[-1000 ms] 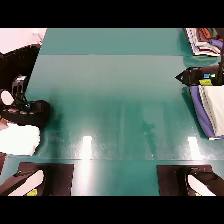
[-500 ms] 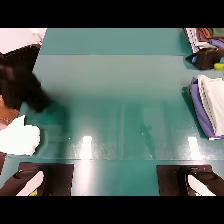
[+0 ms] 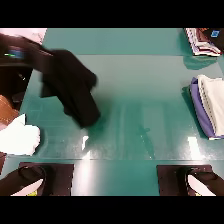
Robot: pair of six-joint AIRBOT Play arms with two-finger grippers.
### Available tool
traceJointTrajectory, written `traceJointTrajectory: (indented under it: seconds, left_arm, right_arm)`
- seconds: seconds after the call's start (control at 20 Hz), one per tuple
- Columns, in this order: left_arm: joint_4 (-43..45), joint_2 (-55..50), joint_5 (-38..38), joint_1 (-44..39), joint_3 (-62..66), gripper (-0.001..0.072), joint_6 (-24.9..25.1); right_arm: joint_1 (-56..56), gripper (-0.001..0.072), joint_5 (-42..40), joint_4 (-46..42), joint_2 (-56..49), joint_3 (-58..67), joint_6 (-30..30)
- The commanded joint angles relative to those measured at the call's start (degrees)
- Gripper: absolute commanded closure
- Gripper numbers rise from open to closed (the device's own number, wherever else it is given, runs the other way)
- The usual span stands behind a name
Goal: Fold the shirts.
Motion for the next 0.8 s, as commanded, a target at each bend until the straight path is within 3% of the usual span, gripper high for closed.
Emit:
traceJointTrajectory:
  seconds: [0.0,0.05,0.1,0.15,0.3,0.5,0.75]
  left_arm:
    - [-1.99,-11.02,2.93,-12.07,0.76,0.0676,0.39]
    - [-3.06,-13.90,6.08,-13.70,0.79,0.0651,0.42]
    - [-4.07,-16.26,9.70,-14.64,0.79,0.0385,0.39]
    - [-4.35,-17.59,12.11,-14.78,0.81,0.0199,0.35]
    - [-3.32,-17.40,10.78,-10.86,0.94,0.0201,0.39]
    - [-5.14,-17.33,4.50,3.67,-2.27,0.0201,0.13]
    - [-18.58,-18.47,15.67,18.53,-19.89,0.0201,0.42]
  right_arm:
    - [-0.04,0.0694,1.36,0.07,0.02,0.48,0.00]
    - [-0.04,0.0694,1.81,0.07,0.02,0.48,0.02]
    - [-0.04,0.0693,2.38,0.07,0.02,0.48,0.02]
    - [-0.04,0.0693,2.97,0.07,0.02,0.48,0.02]
    - [-0.04,0.0694,3.69,0.07,0.02,0.48,0.02]
    - [-0.02,0.0694,3.93,0.09,0.00,0.48,0.04]
    - [-0.02,0.0693,4.04,0.11,0.00,0.48,0.04]
